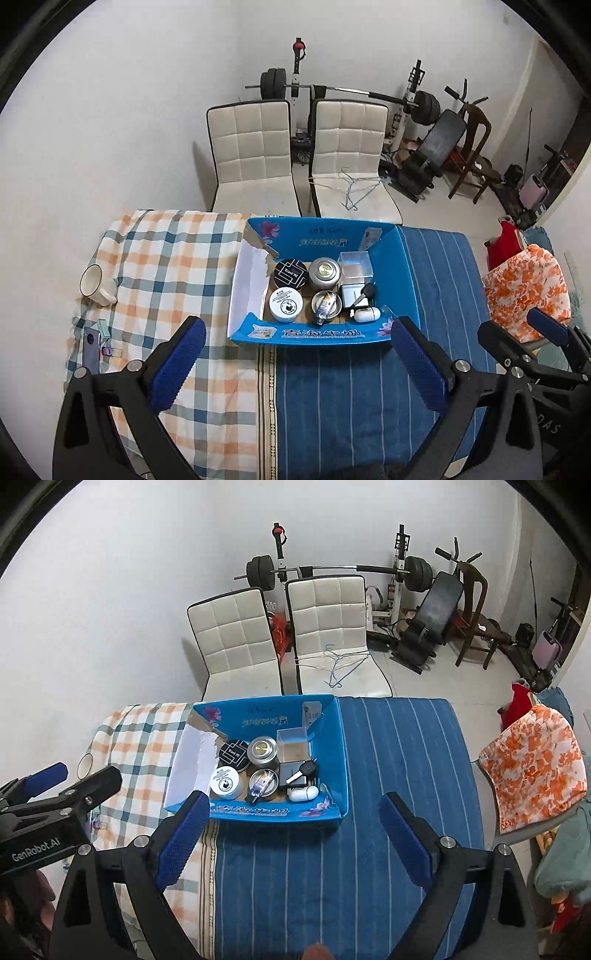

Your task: Organize rigid objects

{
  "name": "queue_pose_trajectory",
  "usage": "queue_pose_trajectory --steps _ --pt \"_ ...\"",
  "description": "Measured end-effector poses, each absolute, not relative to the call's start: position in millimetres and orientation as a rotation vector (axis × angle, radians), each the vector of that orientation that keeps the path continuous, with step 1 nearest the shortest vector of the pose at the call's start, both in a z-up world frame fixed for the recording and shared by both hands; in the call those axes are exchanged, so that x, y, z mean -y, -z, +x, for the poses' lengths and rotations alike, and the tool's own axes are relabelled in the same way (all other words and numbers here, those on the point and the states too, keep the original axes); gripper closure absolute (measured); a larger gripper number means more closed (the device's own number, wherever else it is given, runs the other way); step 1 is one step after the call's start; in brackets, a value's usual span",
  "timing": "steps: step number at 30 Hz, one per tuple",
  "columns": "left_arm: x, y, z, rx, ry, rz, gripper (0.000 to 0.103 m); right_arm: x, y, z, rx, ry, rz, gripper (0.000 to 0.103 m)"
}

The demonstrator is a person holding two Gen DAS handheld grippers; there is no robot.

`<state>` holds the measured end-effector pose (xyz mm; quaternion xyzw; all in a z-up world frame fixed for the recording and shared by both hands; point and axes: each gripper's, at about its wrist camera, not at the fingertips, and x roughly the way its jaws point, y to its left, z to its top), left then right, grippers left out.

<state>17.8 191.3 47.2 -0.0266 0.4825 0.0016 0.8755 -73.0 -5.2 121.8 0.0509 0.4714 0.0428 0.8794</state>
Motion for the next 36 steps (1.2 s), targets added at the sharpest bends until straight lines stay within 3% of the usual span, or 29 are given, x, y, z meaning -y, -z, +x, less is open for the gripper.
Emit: queue_pose_trajectory --steps 36 --pt "-199.3 -25.8 3.5 -1.046 -0.026 -0.055 0.000 2.8 -115.2 -80.2 -0.993 -0.004 0.029 0.008"
